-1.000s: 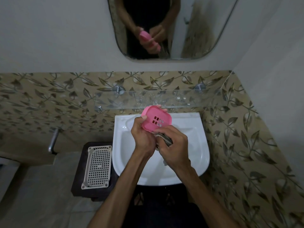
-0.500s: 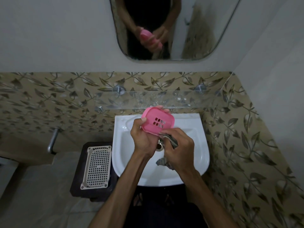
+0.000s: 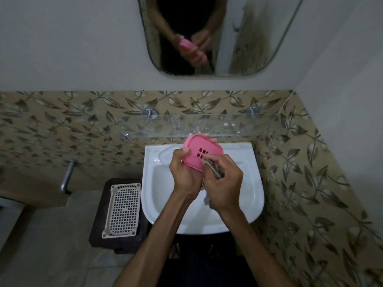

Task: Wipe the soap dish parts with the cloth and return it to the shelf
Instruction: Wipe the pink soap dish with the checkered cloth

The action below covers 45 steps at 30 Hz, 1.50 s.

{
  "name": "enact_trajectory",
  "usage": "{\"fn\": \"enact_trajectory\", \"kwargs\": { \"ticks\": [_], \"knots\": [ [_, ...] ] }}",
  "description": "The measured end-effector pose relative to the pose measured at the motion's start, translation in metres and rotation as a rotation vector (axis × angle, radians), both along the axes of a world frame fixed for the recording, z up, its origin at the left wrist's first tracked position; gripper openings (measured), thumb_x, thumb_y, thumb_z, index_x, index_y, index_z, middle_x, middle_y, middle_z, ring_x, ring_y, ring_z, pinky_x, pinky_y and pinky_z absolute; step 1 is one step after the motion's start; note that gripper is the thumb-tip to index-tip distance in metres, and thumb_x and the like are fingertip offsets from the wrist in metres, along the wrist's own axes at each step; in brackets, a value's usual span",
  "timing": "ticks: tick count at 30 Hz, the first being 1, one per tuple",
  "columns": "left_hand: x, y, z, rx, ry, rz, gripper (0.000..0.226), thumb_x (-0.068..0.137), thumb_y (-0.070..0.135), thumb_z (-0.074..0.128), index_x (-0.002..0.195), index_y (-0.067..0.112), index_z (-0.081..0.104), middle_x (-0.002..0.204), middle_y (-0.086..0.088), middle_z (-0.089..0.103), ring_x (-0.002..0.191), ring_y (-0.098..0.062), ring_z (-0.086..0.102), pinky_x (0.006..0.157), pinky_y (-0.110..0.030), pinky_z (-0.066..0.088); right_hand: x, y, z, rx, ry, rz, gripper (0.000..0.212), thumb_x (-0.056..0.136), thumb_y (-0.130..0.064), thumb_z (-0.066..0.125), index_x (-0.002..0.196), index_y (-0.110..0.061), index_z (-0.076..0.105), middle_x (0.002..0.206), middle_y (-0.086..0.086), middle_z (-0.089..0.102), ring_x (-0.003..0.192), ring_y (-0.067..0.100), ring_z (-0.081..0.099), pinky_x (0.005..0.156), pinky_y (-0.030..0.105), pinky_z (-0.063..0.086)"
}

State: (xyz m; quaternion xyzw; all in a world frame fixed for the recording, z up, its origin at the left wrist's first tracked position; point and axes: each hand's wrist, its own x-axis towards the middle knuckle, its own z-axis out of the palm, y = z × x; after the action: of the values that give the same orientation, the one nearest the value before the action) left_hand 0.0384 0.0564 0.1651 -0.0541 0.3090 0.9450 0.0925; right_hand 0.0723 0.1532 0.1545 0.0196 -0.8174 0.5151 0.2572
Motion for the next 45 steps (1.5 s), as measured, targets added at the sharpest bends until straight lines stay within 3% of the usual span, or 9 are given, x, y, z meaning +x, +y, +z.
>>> {"fn": "enact_trajectory", "kwargs": {
  "ticks": [5,9,13,19,22,29,34,39,45],
  "knots": [
    [0.003,0.003,-0.004,-0.032,-0.029,0.000,0.055,0.087,0.034,0.050,0.126,0.000,0.068,0.127,-0.028,0.064,0.115,-0.036,0.062,0.101,-0.044,0.048,-0.012,0.006,0.005,-0.236,-0.136,-0.203,0.009,0.096,-0.012,0.078,0.105,-0.011,0.080,0.098,0.001,0.079,0.089,0.014,0.077,0.075,0.043,0.066],
    [0.009,0.010,-0.010,-0.067,-0.100,-0.035,0.059,0.094,0.036,0.045,0.133,-0.005,0.061,0.124,-0.025,0.069,0.111,-0.031,0.069,0.099,-0.034,0.056,-0.011,-0.019,0.020,-0.046,0.043,-0.044,0.020,0.088,0.000,0.075,0.104,-0.011,0.081,0.103,-0.001,0.079,0.101,0.010,0.074,0.092,0.030,0.061],
    [0.011,0.008,-0.016,-0.132,-0.129,-0.007,0.042,0.095,0.037,0.056,0.111,0.005,0.078,0.104,-0.014,0.077,0.093,-0.024,0.075,0.079,-0.031,0.061,-0.024,-0.005,0.020,-0.089,-0.062,-0.141,0.016,0.093,-0.003,0.075,0.106,-0.012,0.081,0.101,-0.002,0.078,0.097,0.006,0.072,0.089,0.031,0.062],
    [0.010,0.008,-0.012,-0.159,-0.120,0.012,0.057,0.096,0.051,0.060,0.128,0.006,0.072,0.120,-0.020,0.072,0.115,-0.032,0.069,0.102,-0.043,0.055,-0.025,-0.027,0.032,-0.276,-0.134,-0.120,0.016,0.094,-0.013,0.077,0.103,-0.027,0.079,0.095,-0.019,0.077,0.093,0.000,0.075,0.081,0.016,0.060],
    [0.008,0.003,-0.010,-0.148,-0.097,0.001,0.049,0.097,0.050,0.059,0.121,0.011,0.076,0.112,-0.014,0.076,0.108,-0.027,0.073,0.091,-0.035,0.060,-0.031,-0.026,0.037,-0.351,-0.188,-0.119,0.014,0.094,-0.013,0.077,0.098,-0.025,0.080,0.090,-0.017,0.078,0.090,0.000,0.075,0.079,0.017,0.061],
    [0.001,-0.009,-0.011,-0.182,-0.122,-0.079,0.076,0.096,0.068,0.053,0.140,0.007,0.064,0.113,-0.019,0.070,0.104,-0.029,0.069,0.096,-0.039,0.056,-0.004,-0.020,0.020,-0.074,-0.072,0.154,0.022,0.089,-0.003,0.077,0.094,-0.025,0.079,0.091,-0.018,0.077,0.088,0.004,0.074,0.082,0.021,0.059],
    [-0.003,-0.010,-0.018,-0.198,-0.301,-0.082,0.082,0.089,0.077,0.055,0.124,0.006,0.073,0.099,-0.016,0.072,0.091,-0.027,0.068,0.094,-0.043,0.049,0.004,0.022,-0.002,0.211,-0.019,0.267,0.025,0.083,0.007,0.078,0.103,-0.007,0.082,0.100,0.005,0.080,0.090,0.017,0.075,0.076,0.033,0.064],
    [-0.012,-0.001,-0.012,-0.240,-0.381,-0.100,0.065,0.089,0.068,0.063,0.114,0.008,0.068,0.082,-0.005,0.074,0.076,-0.019,0.073,0.070,-0.032,0.058,0.006,0.013,0.008,0.054,0.027,0.116,0.020,0.086,0.003,0.076,0.101,-0.009,0.082,0.097,0.002,0.079,0.092,0.012,0.075,0.078,0.032,0.062],
    [-0.010,0.006,-0.015,-0.335,-0.351,-0.166,0.067,0.088,0.074,0.059,0.058,0.018,0.079,0.058,-0.002,0.069,0.057,-0.016,0.072,0.053,-0.024,0.056,0.007,0.002,0.011,0.071,0.074,0.078,0.020,0.086,0.008,0.079,0.102,-0.003,0.081,0.098,0.007,0.079,0.093,0.016,0.075,0.083,0.029,0.061]
  ]
}}
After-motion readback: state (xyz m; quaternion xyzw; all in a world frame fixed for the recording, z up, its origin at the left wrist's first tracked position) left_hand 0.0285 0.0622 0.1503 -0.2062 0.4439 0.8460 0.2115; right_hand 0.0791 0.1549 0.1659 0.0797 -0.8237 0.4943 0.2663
